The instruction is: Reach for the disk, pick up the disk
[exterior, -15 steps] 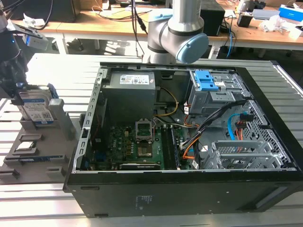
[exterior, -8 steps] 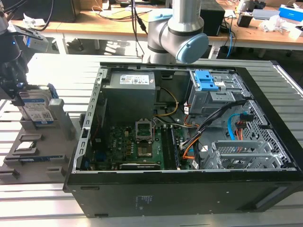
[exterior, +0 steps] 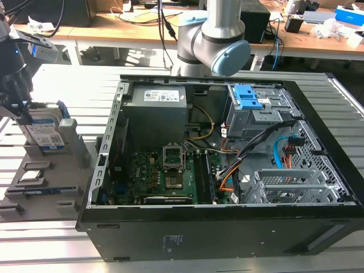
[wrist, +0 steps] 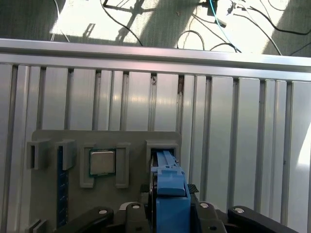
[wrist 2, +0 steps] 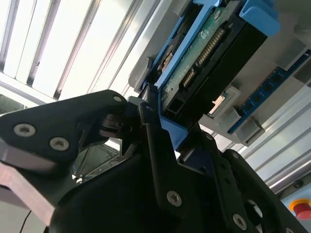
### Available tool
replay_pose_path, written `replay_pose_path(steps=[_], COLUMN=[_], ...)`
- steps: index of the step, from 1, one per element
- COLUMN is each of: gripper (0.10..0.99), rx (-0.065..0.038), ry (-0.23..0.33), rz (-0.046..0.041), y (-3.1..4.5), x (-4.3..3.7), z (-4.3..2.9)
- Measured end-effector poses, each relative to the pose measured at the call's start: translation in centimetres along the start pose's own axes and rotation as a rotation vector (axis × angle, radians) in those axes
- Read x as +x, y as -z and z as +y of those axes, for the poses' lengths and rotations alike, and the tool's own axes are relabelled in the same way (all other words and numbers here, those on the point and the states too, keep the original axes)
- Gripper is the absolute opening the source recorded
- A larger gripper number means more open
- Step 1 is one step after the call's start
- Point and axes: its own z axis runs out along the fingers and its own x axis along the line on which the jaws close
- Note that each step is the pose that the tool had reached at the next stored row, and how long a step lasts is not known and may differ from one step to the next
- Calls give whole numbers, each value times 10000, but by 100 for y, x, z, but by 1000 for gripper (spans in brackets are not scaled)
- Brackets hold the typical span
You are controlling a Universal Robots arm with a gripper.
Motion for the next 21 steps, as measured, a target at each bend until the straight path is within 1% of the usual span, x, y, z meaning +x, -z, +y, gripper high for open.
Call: replay_pose_path(steps=[15, 17, 21], gripper=[369, 369, 369], rx=[4, 1, -2], ry=[0, 1, 0], rz=[-1, -1, -1], y=[1, 27, 116], x=[0, 0, 0], z=[0, 1, 3])
